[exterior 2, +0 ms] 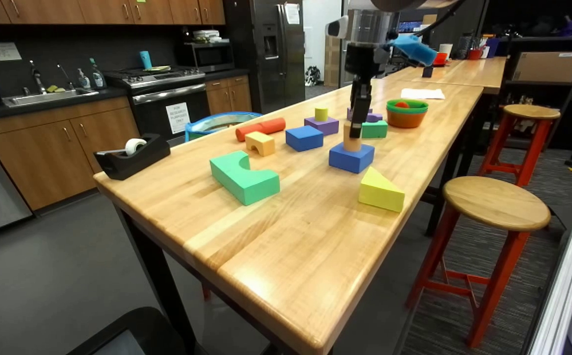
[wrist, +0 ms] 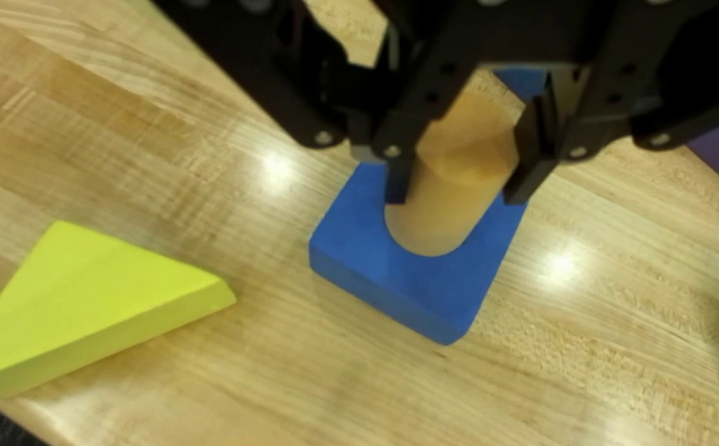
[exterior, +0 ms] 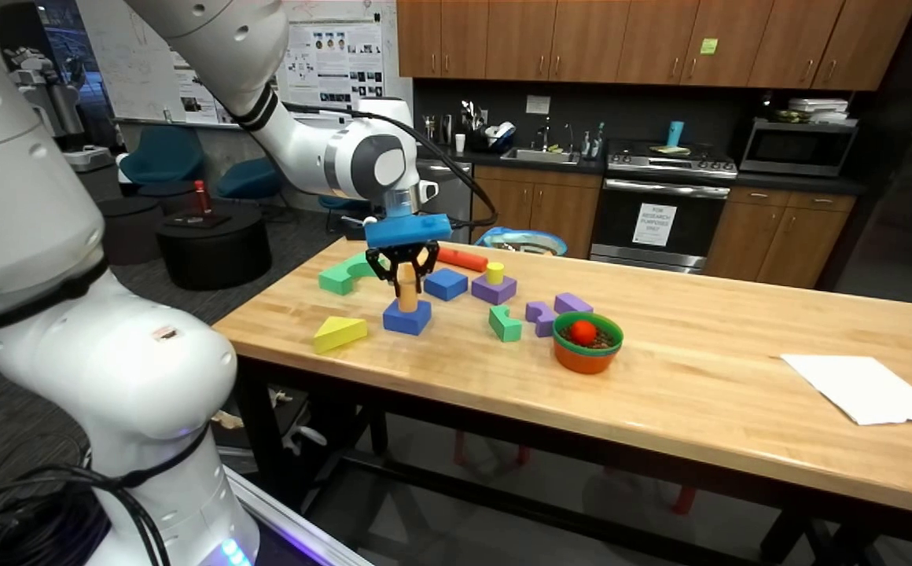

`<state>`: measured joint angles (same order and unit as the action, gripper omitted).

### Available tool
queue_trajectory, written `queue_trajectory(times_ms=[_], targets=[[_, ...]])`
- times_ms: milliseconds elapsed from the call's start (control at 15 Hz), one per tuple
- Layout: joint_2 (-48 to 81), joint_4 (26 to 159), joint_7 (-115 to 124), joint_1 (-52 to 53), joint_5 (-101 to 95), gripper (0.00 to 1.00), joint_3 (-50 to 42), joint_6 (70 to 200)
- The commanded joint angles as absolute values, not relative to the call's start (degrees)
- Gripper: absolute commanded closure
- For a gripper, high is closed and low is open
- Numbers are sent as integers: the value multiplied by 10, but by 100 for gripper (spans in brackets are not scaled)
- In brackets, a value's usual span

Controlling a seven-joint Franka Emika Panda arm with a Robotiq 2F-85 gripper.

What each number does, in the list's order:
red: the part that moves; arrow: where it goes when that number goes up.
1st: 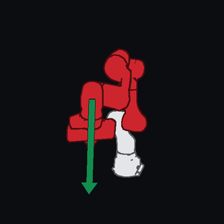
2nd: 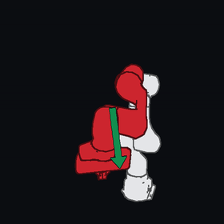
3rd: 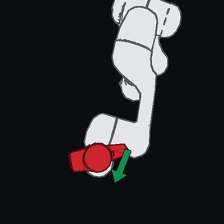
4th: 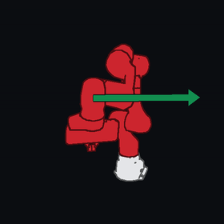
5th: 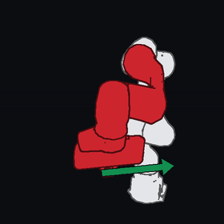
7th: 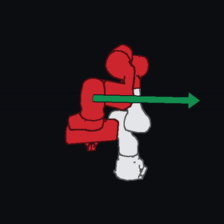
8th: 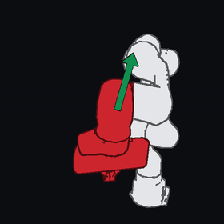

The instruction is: Lift the cylinder block and fit it inside the block with a hole in the middle

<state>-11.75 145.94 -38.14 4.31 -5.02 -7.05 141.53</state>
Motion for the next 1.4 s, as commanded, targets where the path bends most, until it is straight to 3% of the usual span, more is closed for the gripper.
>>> queue_trajectory(times_ms=[0, 1333], targets=[[-76, 1445, -386, 29, -38, 84, -69, 1425], [-43, 1430, -336, 2, -20, 84, -65, 1502]])
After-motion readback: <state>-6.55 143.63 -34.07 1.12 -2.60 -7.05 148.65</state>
